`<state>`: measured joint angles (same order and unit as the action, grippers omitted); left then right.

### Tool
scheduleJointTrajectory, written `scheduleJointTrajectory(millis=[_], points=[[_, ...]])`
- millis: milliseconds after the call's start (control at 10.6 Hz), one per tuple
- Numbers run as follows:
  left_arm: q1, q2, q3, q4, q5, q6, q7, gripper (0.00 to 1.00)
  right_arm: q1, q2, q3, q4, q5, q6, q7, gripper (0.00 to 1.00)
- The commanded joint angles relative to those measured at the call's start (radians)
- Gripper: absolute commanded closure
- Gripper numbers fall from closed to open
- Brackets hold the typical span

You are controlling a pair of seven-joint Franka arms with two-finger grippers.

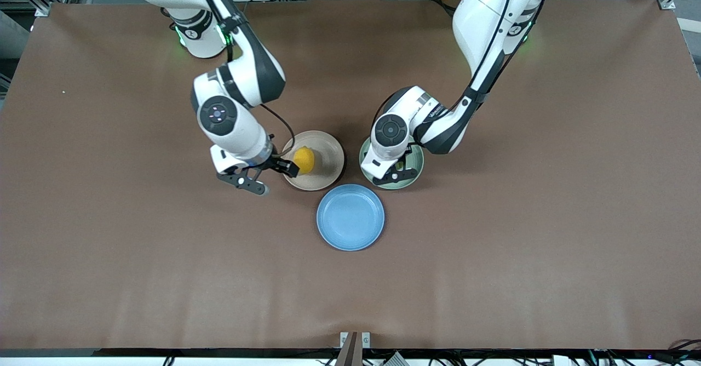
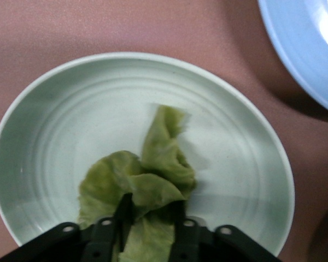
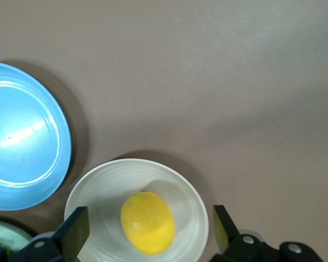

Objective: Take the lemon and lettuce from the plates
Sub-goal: 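Close the left gripper on the lettuce while the right gripper lowers to the lemon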

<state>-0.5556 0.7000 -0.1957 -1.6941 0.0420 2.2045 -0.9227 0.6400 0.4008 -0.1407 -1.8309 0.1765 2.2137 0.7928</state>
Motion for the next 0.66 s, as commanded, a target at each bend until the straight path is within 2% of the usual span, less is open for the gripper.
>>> scheduleJointTrajectory(millis=[0, 95, 568], points=[[-0.003, -0.008, 0.001, -0.001, 0.015, 0.007, -0.056, 0.85, 0.047, 0.033, -0.008, -0.051, 0.018, 0.118, 0.063, 0.0], [-0.003, -0.008, 0.001, 0.001, 0.013, 0.006, -0.062, 1.0, 0.056, 0.036, -0.008, -0.06, 0.018, 0.123, 0.063, 0.0], [0.006, -0.065, 0.002, 0.022, 0.015, -0.035, -0.116, 1.0, 0.086, 0.091, -0.008, -0.076, 0.018, 0.207, 0.094, 0.0]])
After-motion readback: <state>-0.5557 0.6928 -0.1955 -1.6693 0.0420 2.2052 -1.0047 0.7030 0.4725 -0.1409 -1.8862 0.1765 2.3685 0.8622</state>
